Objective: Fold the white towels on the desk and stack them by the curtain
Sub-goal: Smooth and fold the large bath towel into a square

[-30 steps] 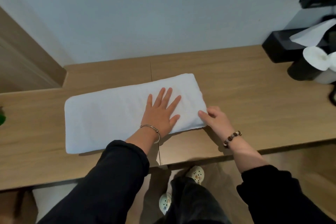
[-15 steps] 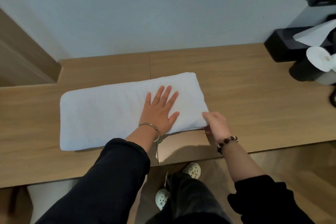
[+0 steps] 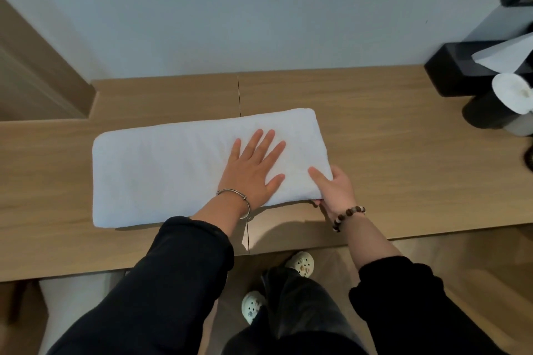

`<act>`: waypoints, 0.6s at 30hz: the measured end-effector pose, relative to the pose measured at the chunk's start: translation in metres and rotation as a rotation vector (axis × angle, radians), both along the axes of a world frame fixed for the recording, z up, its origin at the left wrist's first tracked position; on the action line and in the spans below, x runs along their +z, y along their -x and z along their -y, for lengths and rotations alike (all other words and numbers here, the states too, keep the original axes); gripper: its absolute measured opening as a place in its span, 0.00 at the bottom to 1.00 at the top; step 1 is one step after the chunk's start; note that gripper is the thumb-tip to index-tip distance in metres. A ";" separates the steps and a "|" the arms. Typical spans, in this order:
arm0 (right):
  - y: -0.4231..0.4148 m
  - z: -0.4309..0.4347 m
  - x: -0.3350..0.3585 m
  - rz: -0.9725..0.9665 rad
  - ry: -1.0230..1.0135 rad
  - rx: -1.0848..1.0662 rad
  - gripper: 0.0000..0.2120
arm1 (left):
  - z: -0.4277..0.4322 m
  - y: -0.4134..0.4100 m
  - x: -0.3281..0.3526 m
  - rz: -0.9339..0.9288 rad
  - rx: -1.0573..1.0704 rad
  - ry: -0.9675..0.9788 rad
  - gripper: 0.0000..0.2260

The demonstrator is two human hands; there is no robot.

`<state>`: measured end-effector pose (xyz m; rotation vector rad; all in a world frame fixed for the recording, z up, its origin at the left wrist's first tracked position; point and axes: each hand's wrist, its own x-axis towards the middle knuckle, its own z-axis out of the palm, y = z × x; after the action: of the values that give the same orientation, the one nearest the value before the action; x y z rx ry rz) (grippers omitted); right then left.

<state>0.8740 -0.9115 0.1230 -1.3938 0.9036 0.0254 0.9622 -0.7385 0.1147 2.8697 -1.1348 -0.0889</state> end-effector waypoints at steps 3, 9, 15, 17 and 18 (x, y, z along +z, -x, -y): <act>0.002 -0.007 0.000 -0.014 0.097 -0.046 0.21 | 0.002 -0.001 -0.002 0.014 0.011 -0.017 0.30; -0.004 0.013 0.009 -0.076 0.259 0.218 0.16 | 0.001 -0.001 -0.003 0.019 0.005 -0.029 0.30; -0.016 0.007 0.022 -0.196 0.370 0.219 0.16 | -0.033 -0.017 0.012 -0.029 0.028 0.017 0.27; -0.022 -0.005 0.032 -0.251 0.699 0.270 0.22 | -0.061 -0.019 0.012 0.060 0.157 -0.047 0.27; -0.029 -0.015 0.033 -0.222 0.961 0.311 0.27 | -0.069 -0.017 0.012 0.071 0.200 -0.064 0.27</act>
<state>0.9026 -0.8968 0.1564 -2.4595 0.9053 -0.0233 0.9793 -0.6694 0.1267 3.0477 -0.8634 -0.0150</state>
